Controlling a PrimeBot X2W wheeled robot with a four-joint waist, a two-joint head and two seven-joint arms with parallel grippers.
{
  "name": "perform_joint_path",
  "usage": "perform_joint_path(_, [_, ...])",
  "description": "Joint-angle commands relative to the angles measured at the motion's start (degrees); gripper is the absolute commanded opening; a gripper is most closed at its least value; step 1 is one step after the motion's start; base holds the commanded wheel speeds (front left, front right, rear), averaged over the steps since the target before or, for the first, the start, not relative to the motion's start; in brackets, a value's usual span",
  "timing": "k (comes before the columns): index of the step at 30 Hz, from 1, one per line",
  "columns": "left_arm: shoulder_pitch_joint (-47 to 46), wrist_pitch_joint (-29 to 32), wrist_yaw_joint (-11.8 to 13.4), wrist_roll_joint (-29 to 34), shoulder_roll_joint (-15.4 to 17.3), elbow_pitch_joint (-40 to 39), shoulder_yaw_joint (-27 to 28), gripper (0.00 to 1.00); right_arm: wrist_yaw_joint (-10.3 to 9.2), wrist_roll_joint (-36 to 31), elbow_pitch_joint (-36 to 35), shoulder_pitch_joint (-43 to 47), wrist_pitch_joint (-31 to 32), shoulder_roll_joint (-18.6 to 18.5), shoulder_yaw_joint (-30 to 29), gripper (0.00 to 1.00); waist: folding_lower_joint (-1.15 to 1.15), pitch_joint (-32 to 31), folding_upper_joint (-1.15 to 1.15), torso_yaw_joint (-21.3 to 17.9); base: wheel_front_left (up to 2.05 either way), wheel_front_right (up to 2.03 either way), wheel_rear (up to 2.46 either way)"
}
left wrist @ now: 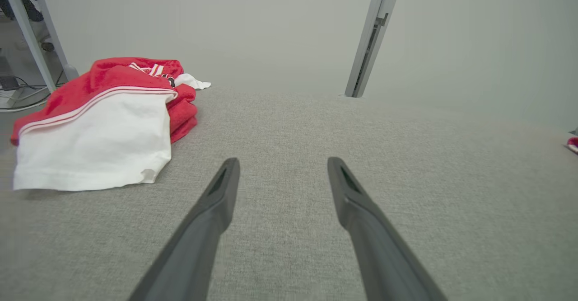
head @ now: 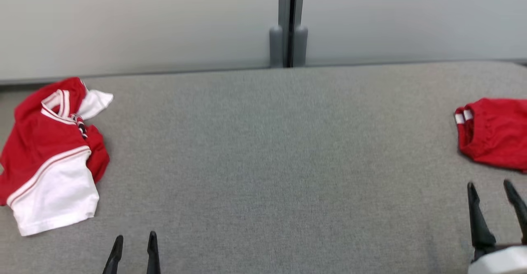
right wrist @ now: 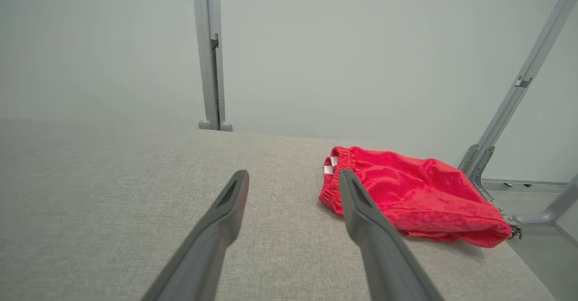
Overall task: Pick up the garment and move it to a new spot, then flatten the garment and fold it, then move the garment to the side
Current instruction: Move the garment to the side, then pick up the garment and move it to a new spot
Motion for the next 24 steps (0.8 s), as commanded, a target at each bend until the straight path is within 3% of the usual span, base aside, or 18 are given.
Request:
perform_joint_path(1, [1.2,0.0,0.1,0.0,0.2,0.0,0.8,1.0,-0.03,-0.6,-0.5,2.8,-1.5,0.8,-0.8,1.0,0.0,-4.7,0.0,0.8,0.0,0.0,0.0])
perform_joint_path(7, [2.2,0.0,0.1,0.1,0.2,0.5,2.5,1.0,-0.02,0.3,-4.0,8.7,-2.5,3.6,0.1,1.0,0.0,-6.4,0.0,2.8,0.0,0.0,0.0])
perform_joint_path(24, [0.2,0.0,-1.5,1.5,0.2,1.6,2.8,1.0,-0.02,1.4,-3.1,13.3,-2.5,4.6,3.0,1.0,0.0,-7.8,0.0,4.8,0.0,0.0,0.0])
